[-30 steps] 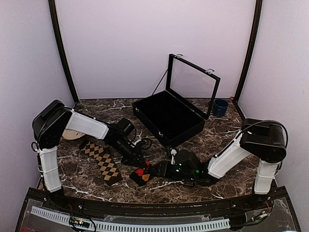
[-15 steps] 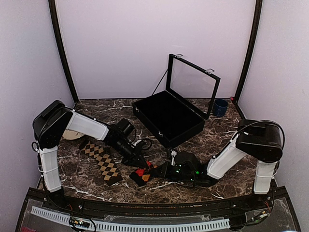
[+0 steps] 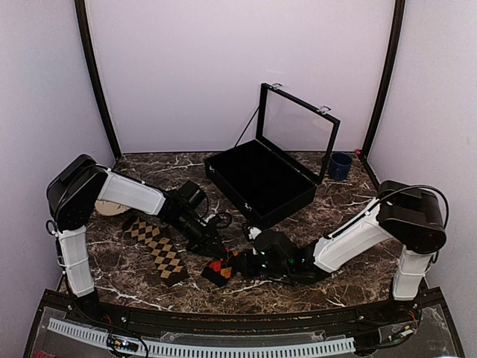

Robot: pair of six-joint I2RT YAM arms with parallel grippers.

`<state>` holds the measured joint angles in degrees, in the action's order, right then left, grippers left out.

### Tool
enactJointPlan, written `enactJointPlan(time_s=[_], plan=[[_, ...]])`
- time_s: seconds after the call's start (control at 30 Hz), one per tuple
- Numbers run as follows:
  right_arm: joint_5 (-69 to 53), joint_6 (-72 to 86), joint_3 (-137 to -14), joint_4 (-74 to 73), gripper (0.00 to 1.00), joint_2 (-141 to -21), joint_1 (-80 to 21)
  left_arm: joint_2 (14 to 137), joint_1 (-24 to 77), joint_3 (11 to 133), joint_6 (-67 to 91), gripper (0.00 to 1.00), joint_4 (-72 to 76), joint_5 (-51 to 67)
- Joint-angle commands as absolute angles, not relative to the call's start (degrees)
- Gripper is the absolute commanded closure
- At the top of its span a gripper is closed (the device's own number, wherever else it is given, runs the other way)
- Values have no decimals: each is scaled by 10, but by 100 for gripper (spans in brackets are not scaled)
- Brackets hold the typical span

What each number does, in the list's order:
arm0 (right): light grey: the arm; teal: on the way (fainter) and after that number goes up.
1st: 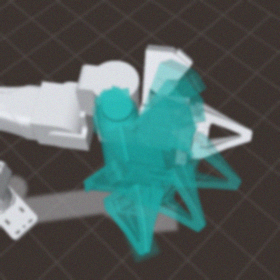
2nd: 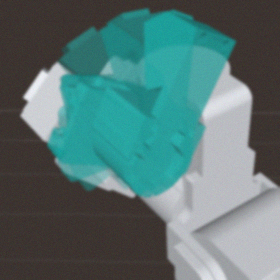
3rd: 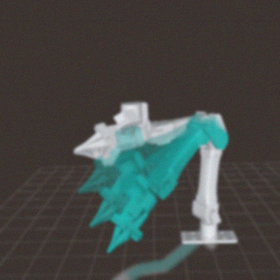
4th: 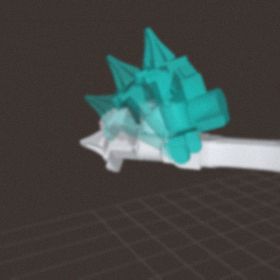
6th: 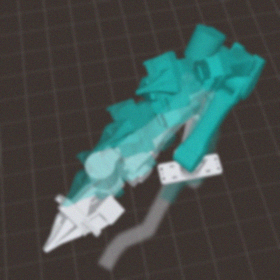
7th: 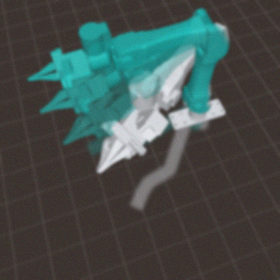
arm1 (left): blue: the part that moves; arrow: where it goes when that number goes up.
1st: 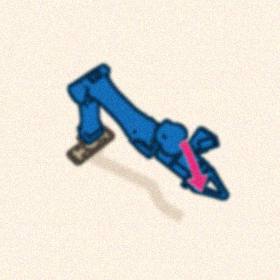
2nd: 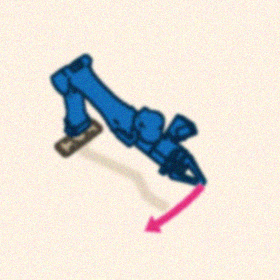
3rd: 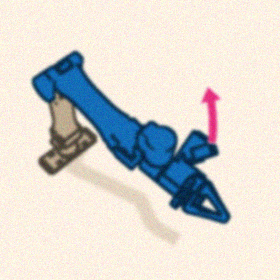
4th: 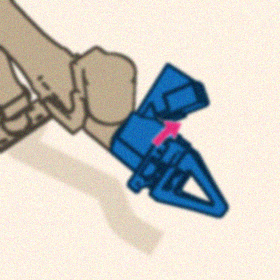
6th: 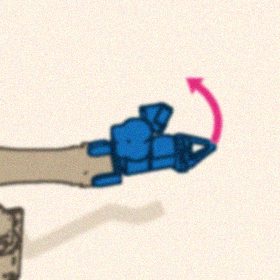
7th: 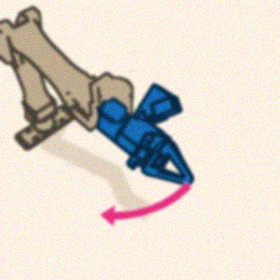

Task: Roll the socks
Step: Roll the sock at the center of the board.

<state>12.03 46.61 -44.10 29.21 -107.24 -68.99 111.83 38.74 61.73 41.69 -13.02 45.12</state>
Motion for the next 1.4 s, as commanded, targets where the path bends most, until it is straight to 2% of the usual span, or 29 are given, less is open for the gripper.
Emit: enactJointPlan(time_s=[0.0,0.57,1.37], plan=[[204,355,-476,242,100,-1061,-711,1089,374,596,430,84,-178,402],[366,153,-515,193,100,-1109,-795,989,358,563,477,84,-170,440],[558,8,-528,244,100,-1193,-885,1011,384,579,520,80,-148,489]])
